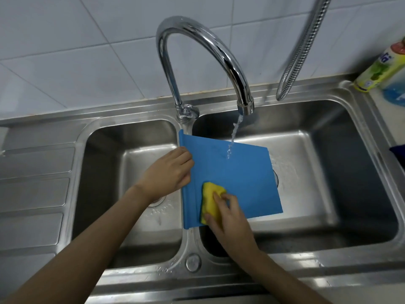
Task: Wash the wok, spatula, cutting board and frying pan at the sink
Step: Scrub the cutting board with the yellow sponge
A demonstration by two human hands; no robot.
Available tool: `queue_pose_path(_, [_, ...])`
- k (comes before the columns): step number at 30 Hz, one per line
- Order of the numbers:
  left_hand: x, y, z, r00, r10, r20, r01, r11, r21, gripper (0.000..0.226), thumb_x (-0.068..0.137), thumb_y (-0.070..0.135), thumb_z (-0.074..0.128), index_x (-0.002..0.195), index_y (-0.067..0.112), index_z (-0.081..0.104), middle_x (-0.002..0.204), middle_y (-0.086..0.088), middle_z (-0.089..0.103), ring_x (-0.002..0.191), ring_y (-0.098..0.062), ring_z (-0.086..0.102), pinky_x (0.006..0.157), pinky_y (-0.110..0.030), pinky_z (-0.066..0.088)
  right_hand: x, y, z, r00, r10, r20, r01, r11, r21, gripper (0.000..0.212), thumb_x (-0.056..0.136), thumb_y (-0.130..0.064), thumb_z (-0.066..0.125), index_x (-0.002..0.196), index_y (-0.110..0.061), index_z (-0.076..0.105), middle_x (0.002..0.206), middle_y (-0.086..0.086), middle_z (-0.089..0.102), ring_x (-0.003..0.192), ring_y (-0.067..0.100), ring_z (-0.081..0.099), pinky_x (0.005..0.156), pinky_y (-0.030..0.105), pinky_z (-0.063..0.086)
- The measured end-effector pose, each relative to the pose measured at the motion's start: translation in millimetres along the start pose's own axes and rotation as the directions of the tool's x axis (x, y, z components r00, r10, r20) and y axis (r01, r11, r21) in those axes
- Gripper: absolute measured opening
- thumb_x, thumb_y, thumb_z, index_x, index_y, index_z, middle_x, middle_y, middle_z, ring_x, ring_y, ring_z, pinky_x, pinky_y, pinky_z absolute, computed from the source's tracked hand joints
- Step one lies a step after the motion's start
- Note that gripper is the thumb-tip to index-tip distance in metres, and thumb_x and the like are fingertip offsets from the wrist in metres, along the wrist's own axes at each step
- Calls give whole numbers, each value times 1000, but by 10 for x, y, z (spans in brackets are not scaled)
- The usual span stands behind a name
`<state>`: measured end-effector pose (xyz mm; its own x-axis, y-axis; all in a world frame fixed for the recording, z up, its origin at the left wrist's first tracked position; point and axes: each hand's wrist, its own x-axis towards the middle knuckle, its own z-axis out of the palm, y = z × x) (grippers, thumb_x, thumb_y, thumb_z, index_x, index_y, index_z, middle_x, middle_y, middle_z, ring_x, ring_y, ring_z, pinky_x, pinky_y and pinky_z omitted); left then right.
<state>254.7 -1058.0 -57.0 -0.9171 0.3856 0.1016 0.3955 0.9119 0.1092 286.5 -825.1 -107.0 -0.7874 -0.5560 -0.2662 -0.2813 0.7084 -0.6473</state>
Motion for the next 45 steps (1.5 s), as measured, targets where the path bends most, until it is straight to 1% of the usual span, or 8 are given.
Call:
queue_pose_path(4, [-10, -16, 31, 1000, 10, -11, -10, 1000, -13, 14, 88, 6, 50, 83, 2, 62, 87, -13, 59, 90, -29, 58, 91, -31, 43, 74, 299, 76, 982, -142, -126, 123, 981, -149, 51, 91, -43, 41, 130, -13, 49, 121, 13, 55, 93, 26, 62, 72, 34, 57])
queue_pose_path(12, [-24, -5, 56, 1000, -22, -18, 21, 1000, -12, 14, 88, 8, 50, 83, 4, 62, 88, -11, 58, 92, -27, 57, 90, -32, 45, 401, 1369, -476, 905, 420, 70, -367, 853, -371, 29, 93, -26, 53, 107, 0, 56, 110, 23, 55, 92, 41, 59, 79, 40, 45])
queue_pose_path(18, [-7, 20, 22, 999, -38, 16, 38, 999, 1, 15, 88, 9, 47, 84, 4, 61, 88, -12, 57, 91, -29, 56, 90, -34, 46, 290, 173, -116, 998, 11, -67, -13, 999, -37, 35, 90, -32, 56, 117, -10, 61, 113, 11, 54, 91, 28, 59, 82, 34, 47])
queue_pose_path(24, [-18, 20, 39, 999, -38, 3, 38, 998, -53, 14, 91, 11, 49, 93, 4, 61, 94, -10, 58, 95, -26, 54, 96, -32, 43, 596, -79, 47, 955, -178, -238, 155, 982, -111, 41, 86, -24, 63, 124, -12, 57, 116, 7, 55, 95, 23, 55, 74, 36, 51])
queue_pose_path(29, [1, 10, 67, 998, -55, 7, 55, 998, -43, 13, 88, 9, 48, 92, 4, 59, 93, -10, 58, 96, -27, 55, 93, -36, 48, 964, 683, -212, 968, 146, -206, -167, 982, -93, 32, 95, -27, 53, 120, -10, 60, 121, 16, 53, 98, 38, 56, 83, 43, 48])
queue_pose_path(34, [14, 37, 32, 999, -50, 9, 50, 999, -16, 16, 88, 10, 44, 88, 6, 59, 90, -9, 58, 94, -26, 56, 93, -33, 47, 1004, 1543, -563, 763, 646, -12, -630, 740, -237, 39, 94, -33, 47, 117, -5, 60, 113, 22, 56, 99, 40, 57, 87, 40, 47])
queue_pose_path(40, [5, 11, 52, 1000, -28, 0, 28, 1000, 12, 14, 89, 9, 48, 85, 5, 61, 89, -10, 58, 94, -27, 57, 96, -33, 45, 834, 480, -276, 957, 240, -162, -238, 971, 31, 39, 93, -34, 55, 122, -8, 58, 121, 13, 49, 99, 30, 55, 84, 33, 42])
queue_pose_path(45, [-12, -14, 76, 1000, -3, 1, 3, 999, 37, 13, 89, 10, 52, 86, 5, 64, 91, -10, 61, 93, -28, 59, 107, -34, 38, 1262, 25, -131, 962, -77, -263, 60, 996, -73, 47, 94, -40, 47, 131, -12, 52, 124, 11, 46, 104, 26, 50, 83, 38, 48])
